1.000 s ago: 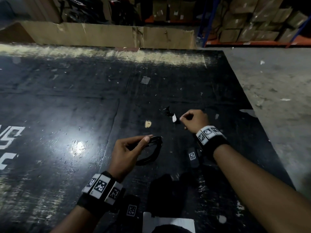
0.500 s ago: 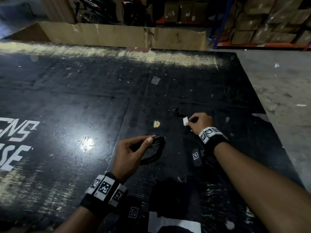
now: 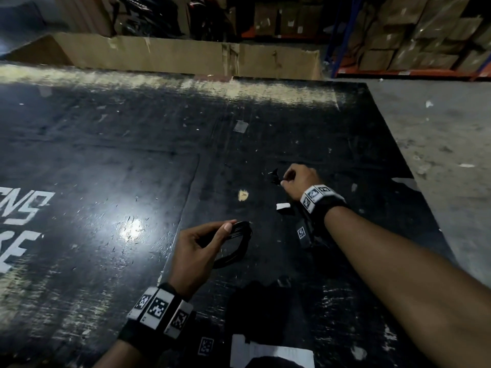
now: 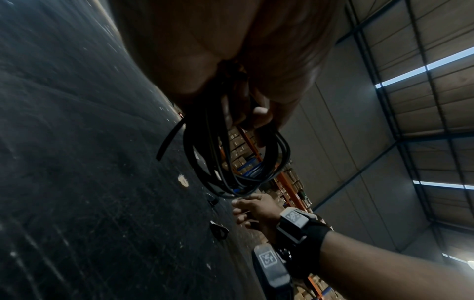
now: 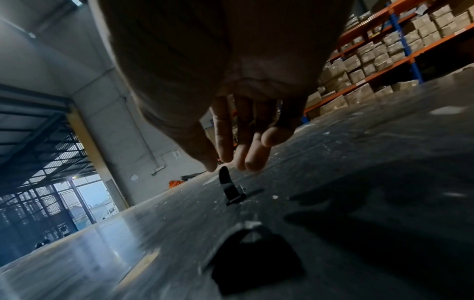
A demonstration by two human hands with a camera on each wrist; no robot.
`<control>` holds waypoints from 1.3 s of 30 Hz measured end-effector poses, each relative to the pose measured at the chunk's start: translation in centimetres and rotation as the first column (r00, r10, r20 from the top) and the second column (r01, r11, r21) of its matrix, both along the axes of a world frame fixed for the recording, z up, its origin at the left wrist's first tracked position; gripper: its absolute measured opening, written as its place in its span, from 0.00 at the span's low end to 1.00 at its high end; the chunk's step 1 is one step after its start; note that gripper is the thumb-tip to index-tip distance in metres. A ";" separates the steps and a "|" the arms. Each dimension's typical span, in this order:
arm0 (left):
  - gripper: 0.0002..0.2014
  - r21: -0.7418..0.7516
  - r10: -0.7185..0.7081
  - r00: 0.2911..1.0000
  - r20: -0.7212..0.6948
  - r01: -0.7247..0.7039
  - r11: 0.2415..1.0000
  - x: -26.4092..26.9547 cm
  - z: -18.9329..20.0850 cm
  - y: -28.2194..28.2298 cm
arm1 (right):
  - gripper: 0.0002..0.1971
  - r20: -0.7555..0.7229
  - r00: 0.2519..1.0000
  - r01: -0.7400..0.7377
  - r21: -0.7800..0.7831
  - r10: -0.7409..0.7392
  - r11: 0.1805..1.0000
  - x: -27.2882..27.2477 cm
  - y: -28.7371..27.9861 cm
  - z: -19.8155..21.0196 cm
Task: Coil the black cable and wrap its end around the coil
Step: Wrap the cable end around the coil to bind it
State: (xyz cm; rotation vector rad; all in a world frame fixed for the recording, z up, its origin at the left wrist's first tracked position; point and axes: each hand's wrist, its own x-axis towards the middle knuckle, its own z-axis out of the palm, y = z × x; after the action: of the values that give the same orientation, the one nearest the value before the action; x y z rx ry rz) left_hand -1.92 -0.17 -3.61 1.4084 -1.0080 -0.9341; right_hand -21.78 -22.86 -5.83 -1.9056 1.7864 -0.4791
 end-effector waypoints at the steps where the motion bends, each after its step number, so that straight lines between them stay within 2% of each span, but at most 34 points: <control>1: 0.08 0.004 0.007 1.000 0.001 -0.007 1.000 0.3 -0.1 0.1 | 0.08 0.000 1.000 0.017 0.011 -0.017 1.000 0.7 -0.7 0.0; 7: 0.08 0.033 0.046 0.999 -0.003 -0.046 0.998 2.5 -1.4 0.3 | 0.22 -0.035 0.998 0.064 0.103 -0.061 0.993 3.5 -3.9 -1.6; 13: 0.08 0.030 0.043 0.999 -0.004 -0.043 0.999 3.3 -1.7 0.2 | 0.10 -0.018 0.999 0.043 0.095 -0.041 0.995 3.9 -4.8 -1.7; 16: 0.08 0.012 0.053 0.999 -0.001 -0.053 0.999 3.2 -1.6 -0.1 | 0.06 0.046 0.999 0.017 0.019 -0.018 1.000 3.2 -4.3 -0.2; 19: 0.08 -0.041 0.068 0.998 0.012 -0.067 0.997 2.9 -1.1 -0.4 | 0.04 0.139 0.990 -0.021 -0.067 0.030 0.998 2.0 -2.5 2.3; 22: 0.08 -0.076 0.091 0.996 0.023 -0.089 0.993 2.3 -0.1 -0.7 | 0.11 0.267 0.960 -0.036 -0.161 0.078 0.986 0.9 0.6 4.9; 24: 0.08 -0.101 0.089 0.996 0.019 -0.086 0.991 1.7 0.7 -0.7 | 0.13 0.386 0.914 -0.052 -0.194 0.125 0.980 0.3 3.7 6.7; 27: 0.07 -0.126 0.110 0.994 -0.022 -0.112 0.986 1.0 1.3 -0.9 | 0.06 0.567 0.808 -0.086 -0.157 0.161 0.984 0.1 9.5 9.1; 30: 0.09 -0.176 0.145 0.989 -0.017 -0.146 0.974 0.4 1.5 -1.0 | 0.05 0.687 0.710 -0.105 -0.116 0.156 0.988 0.2 14.4 9.7; 35: 0.08 -0.250 0.158 0.987 -0.024 -0.159 0.955 -1.0 2.7 -0.3 | 0.13 0.799 0.600 0.003 0.050 -0.042 0.999 1.3 19.2 7.6; 39: 0.07 -0.314 0.178 0.983 0.032 -0.160 0.936 -1.8 3.6 0.3 | 0.08 0.859 0.455 0.038 0.243 -0.233 0.969 2.0 21.5 7.2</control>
State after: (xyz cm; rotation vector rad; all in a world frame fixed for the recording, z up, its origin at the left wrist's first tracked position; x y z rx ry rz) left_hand -3.75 0.13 -0.03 1.2394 -1.0110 -0.5804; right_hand -19.80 -1.31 1.34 -0.9887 1.1661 -1.0817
